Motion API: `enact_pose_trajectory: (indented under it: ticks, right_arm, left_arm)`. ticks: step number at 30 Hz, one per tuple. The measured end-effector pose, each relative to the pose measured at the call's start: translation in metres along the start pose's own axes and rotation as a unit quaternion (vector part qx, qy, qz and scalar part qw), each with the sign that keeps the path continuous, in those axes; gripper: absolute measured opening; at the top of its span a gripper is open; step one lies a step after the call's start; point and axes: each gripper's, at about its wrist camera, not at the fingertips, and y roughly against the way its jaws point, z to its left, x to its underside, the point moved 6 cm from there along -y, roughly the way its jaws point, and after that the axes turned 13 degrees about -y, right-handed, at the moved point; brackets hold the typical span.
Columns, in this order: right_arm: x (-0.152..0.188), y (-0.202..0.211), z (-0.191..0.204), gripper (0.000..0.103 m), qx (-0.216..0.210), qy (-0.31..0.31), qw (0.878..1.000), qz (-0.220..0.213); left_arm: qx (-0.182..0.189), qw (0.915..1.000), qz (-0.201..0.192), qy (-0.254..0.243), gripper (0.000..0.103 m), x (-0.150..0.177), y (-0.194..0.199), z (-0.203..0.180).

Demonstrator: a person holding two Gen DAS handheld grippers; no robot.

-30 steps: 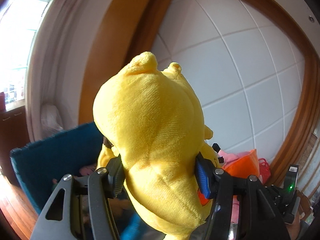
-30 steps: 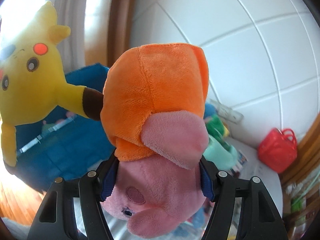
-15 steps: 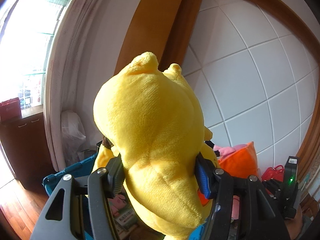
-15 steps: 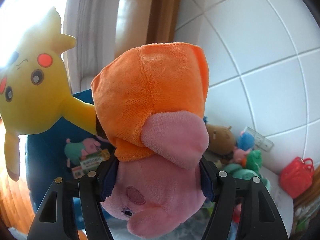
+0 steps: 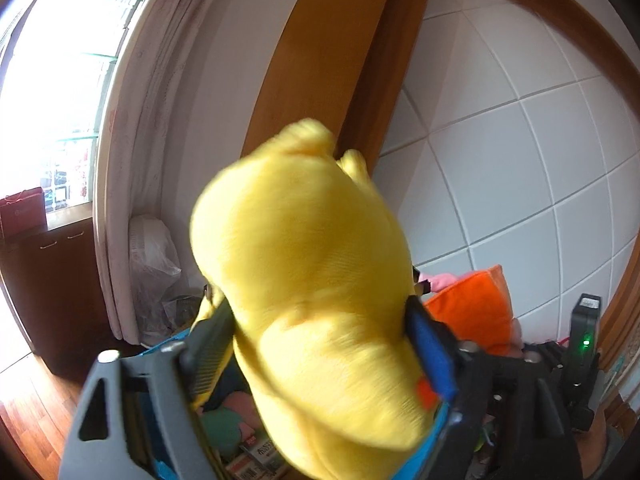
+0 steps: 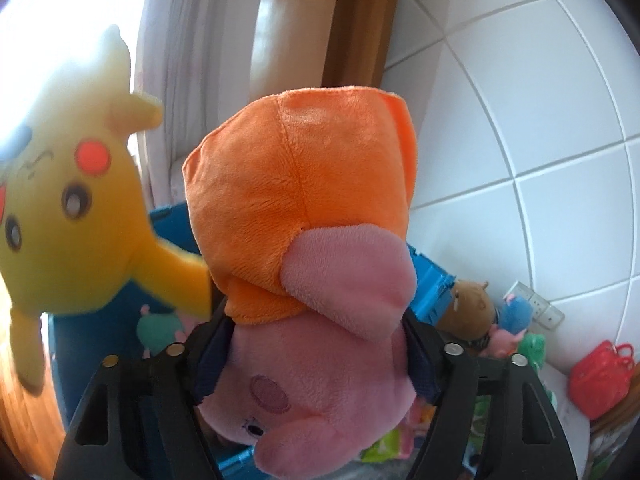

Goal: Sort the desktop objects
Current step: 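Carry both plushes over the blue crate and open both tools to drop them, then move both tools back toward the toy pile on the table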

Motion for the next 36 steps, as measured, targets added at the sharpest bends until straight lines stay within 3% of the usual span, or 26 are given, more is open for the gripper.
enact_pose_trajectory:
  ticks: [2,10,20,28,36]
  right_arm:
    - [-0.006,-0.005,0.002,0.103,0.007,0.003,1.0,-0.01]
    - [-0.019,-0.008,0.009,0.103,0.01,-0.003,1.0,-0.001]
    - [0.012,-0.001,-0.011,0.103,0.012,-0.016,1.0,0.005]
    - [0.039,0.017,-0.046,0.103,0.022,-0.044,0.999,0.012]
    - [0.085,0.05,-0.128,0.103,0.054,-0.092,0.994,0.008]
  left_arm:
    - [0.001,1.0,0.002,0.001,0.103,-0.001,-0.004,0.003]
    - [0.005,0.9999,0.012,0.003,0.103,-0.001,-0.02,0.014]
    - [0.022,0.9995,0.022,-0.005,0.103,0.005,-0.03,0.003]
    - [0.049,0.9969,0.052,-0.032,0.103,0.018,-0.042,-0.044]
    - [0.095,0.9906,0.075,-0.063,0.103,0.031,-0.052,-0.132]
